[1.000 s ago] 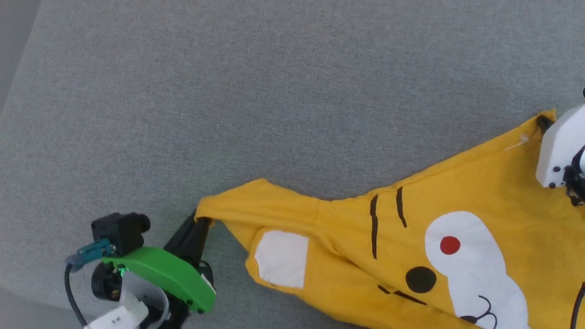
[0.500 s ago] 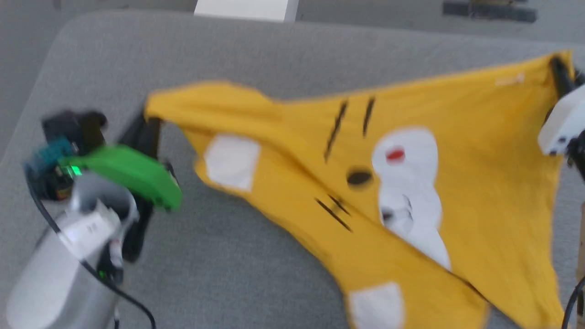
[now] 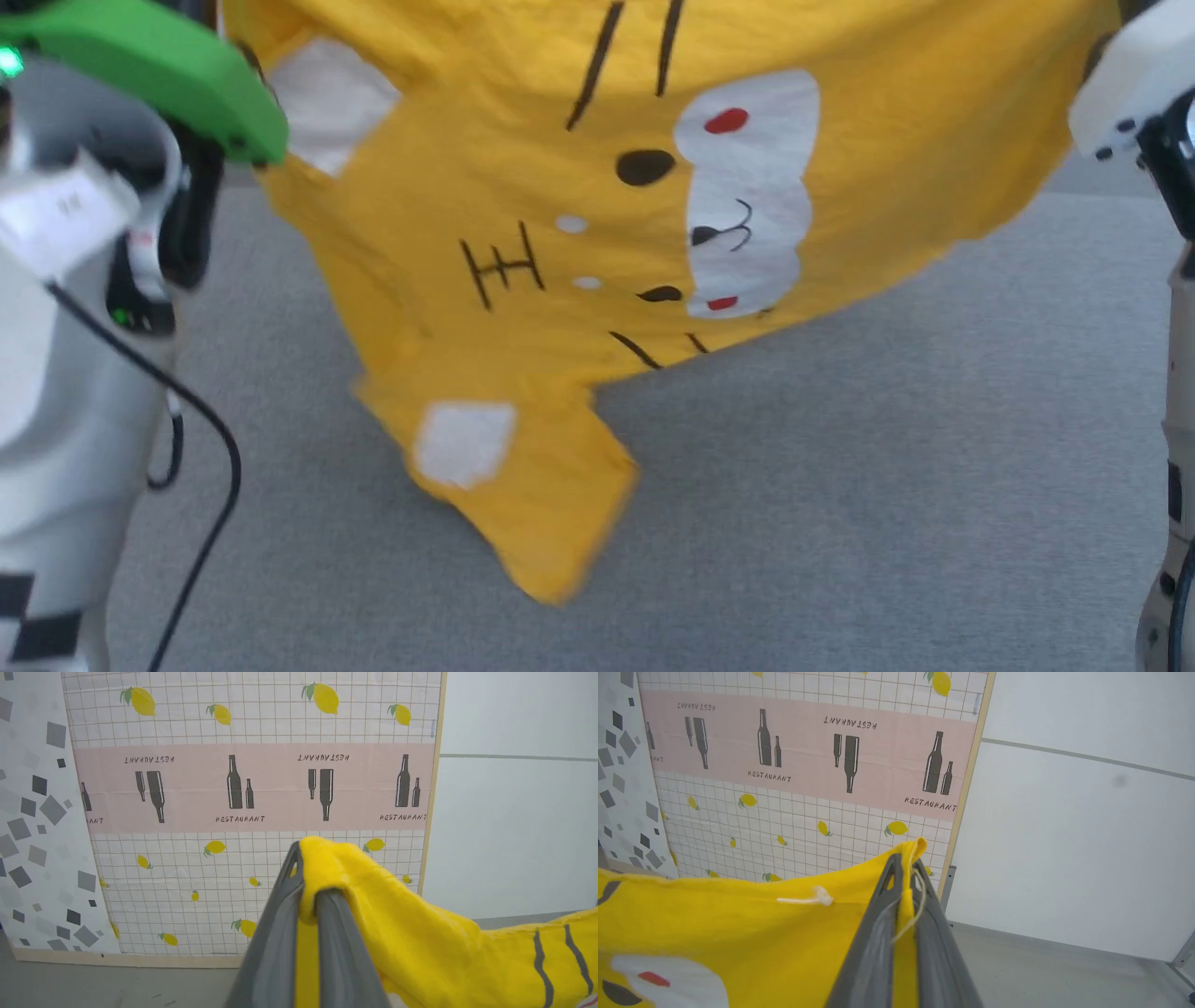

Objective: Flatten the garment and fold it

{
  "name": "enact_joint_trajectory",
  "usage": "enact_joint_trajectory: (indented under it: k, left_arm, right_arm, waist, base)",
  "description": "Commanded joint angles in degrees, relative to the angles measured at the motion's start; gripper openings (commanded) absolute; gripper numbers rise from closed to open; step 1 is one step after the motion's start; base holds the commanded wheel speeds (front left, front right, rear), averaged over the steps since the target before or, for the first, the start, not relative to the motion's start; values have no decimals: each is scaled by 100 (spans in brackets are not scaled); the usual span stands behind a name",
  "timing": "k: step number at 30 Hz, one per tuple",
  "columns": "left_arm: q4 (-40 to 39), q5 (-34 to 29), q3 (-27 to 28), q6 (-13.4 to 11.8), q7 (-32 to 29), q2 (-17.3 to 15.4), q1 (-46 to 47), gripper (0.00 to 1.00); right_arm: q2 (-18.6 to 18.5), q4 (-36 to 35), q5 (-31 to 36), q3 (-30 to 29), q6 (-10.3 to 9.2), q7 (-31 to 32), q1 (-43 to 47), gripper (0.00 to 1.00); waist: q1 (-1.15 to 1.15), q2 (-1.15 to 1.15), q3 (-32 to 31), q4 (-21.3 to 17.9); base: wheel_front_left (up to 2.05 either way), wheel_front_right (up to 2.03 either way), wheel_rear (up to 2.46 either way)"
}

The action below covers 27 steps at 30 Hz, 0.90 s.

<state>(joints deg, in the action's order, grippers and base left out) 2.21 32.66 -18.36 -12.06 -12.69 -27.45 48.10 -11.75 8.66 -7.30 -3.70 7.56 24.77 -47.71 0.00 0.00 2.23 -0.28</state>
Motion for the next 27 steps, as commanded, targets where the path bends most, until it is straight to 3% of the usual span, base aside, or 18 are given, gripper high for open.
enact_joint_trajectory:
  k: [1,11,18,21,27]
  left_arm:
    - [98,-111,-50,71,-47,-27,274,0]
    - [738,-196,-392,353,-746,64,1525,0]
    - [1075,-365,-461,334,-1131,7,2343,0]
    - [1208,-507,-414,286,-1002,27,2840,0]
    - [1780,-839,-433,418,-324,238,4139,0]
  right_arm:
    - [-8,74,-34,55,-8,21,-151,0]
    - [5,353,-202,415,-8,363,-669,0]
    - [85,560,-173,502,-8,743,-1181,0]
    - [171,686,-50,458,-8,763,-1549,0]
    - [373,1195,343,210,-8,335,-2563,0]
  waist:
    - [0,0,-320,-265]
    - [0,0,-273,-389]
    - [0,0,481,-635]
    - [0,0,1017,-743]
    - [0,0,2027,-884]
  base:
    - [0,0,0]
    - [0,0,0]
    - [0,0,0]
    - [0,0,0]
    - [0,0,0]
